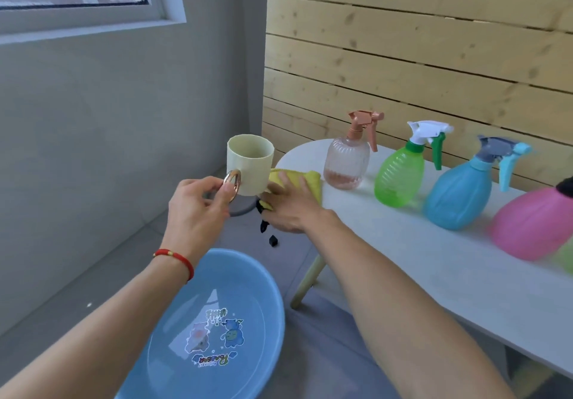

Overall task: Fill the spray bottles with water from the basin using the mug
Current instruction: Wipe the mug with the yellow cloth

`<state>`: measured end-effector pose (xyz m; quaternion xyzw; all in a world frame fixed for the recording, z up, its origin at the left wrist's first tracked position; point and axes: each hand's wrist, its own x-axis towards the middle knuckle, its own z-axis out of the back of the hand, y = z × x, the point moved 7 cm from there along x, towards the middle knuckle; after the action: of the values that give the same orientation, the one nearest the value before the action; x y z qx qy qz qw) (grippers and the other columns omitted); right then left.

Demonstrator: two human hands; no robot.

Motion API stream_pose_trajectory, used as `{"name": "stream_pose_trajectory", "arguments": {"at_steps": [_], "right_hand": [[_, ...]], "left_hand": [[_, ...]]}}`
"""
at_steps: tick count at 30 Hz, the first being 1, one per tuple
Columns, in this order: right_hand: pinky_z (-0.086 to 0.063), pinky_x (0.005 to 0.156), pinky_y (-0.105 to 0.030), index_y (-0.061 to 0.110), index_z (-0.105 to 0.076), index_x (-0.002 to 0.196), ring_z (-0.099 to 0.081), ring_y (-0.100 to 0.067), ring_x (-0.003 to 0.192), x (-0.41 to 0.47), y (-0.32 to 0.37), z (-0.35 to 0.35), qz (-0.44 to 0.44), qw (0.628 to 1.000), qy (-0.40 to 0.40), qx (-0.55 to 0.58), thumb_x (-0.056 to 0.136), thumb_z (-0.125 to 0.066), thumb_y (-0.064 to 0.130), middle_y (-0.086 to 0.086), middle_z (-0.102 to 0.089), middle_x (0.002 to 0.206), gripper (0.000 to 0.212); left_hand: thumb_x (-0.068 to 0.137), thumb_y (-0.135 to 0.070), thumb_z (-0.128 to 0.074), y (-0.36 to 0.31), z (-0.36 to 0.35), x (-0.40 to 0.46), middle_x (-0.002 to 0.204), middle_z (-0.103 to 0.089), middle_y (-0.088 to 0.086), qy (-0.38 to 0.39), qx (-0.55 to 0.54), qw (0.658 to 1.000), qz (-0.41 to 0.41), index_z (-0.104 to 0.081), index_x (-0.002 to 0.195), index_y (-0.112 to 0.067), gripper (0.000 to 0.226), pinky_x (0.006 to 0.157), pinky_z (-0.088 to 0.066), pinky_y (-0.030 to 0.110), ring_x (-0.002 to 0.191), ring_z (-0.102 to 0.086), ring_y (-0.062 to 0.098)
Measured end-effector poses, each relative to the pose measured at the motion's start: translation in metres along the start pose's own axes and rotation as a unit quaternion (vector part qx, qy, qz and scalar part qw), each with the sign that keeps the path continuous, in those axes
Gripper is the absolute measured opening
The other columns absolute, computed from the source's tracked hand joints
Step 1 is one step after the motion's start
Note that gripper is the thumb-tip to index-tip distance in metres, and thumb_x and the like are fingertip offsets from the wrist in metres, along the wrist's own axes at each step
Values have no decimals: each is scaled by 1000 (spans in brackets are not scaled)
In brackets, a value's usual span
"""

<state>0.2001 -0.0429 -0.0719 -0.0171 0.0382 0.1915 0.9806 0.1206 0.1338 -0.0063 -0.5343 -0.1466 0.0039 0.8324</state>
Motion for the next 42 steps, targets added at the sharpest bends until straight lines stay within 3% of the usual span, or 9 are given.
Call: {"name": "stream_pose_trajectory", "arguments": {"at_steps": [6, 10, 15, 22, 28, 35, 38, 40, 42], "right_hand": [[0, 122, -62, 31, -24, 154, -5, -35, 152, -46, -26, -7, -139, 987, -31, 81, 92, -35, 61, -5, -13, 165, 69], [-3, 123, -62, 29, -12, 161, -4, -38, 155, -95, -29, -14, -174, 982, -42, 66, 94, -40, 62, -11, -8, 170, 80], [0, 126, -56, 34, 3, 164, 4, -33, 158, -174, -59, -24, -192, 980, -29, 41, 93, -19, 64, -8, 6, 173, 80], [6, 127, -50, 43, 11, 161, 12, -24, 159, -267, -115, -30, -243, 969, -22, 37, 80, 9, 71, 0, 13, 173, 86], [0, 127, -49, 42, 6, 162, 6, -24, 159, -312, -147, -33, -310, 950, -32, 35, 80, 12, 73, 0, 6, 173, 88], [-5, 126, -53, 35, 1, 164, 1, -30, 158, -321, -153, -34, -366, 928, -47, 45, 102, -14, 61, -4, -1, 173, 69], [-8, 126, -52, 34, -5, 164, -3, -28, 158, -320, -154, -34, -364, 927, -64, 59, 104, -14, 54, -2, -5, 173, 64], [-10, 126, -50, 31, -20, 162, -11, -27, 157, -318, -155, -29, -382, 914, -81, 111, 105, -13, 49, -2, -17, 171, 61], [-23, 118, -46, 34, -54, 135, -35, -31, 144, -319, -147, -12, -381, 891, -132, 210, 108, -25, 36, -2, -53, 146, 39]], "left_hand": [[101, -35, -64, -8, -32, 0, 114, -67, 13, 33, -17, 999, -3, -77, 97, -21, 19, 78, -63, 32, 66, -74, 12], [100, -37, -62, -12, -53, -4, 108, -71, 12, 58, -58, 997, 14, -76, 94, -25, 19, 83, -64, 49, 69, -75, 14], [99, -36, -63, -17, -76, -9, 83, -76, 6, 66, -70, 995, 39, -76, 91, -23, 20, 84, -63, 49, 72, -75, 22], [99, -36, -62, -25, -101, -21, 91, -75, 11, 97, -31, 994, 46, -75, 87, -21, 23, 74, -57, 33, 75, -75, 21], [93, -45, -69, -20, -117, -35, 90, -75, 4, 149, -69, 985, 57, -79, 87, -22, 26, 90, -62, 41, 74, -77, 15], [100, -33, -66, -44, -156, -51, 90, -70, 6, 226, -58, 971, 57, -74, 95, -14, 22, 80, -63, 28, 80, -74, 21], [98, -37, -64, -52, -144, -61, 105, -63, 4, 166, 97, 981, 25, -65, 108, -15, 24, 82, -53, 34, 89, -66, 25], [96, -24, -65, -69, -135, -82, 109, -55, 2, 106, 133, 984, -53, -61, 113, -18, 19, 82, -45, 33, 89, -61, 25], [94, -19, -66, -86, -156, -108, 106, -63, 0, 159, 66, 980, -102, -67, 109, -19, 15, 84, -51, 33, 87, -65, 18]]}}
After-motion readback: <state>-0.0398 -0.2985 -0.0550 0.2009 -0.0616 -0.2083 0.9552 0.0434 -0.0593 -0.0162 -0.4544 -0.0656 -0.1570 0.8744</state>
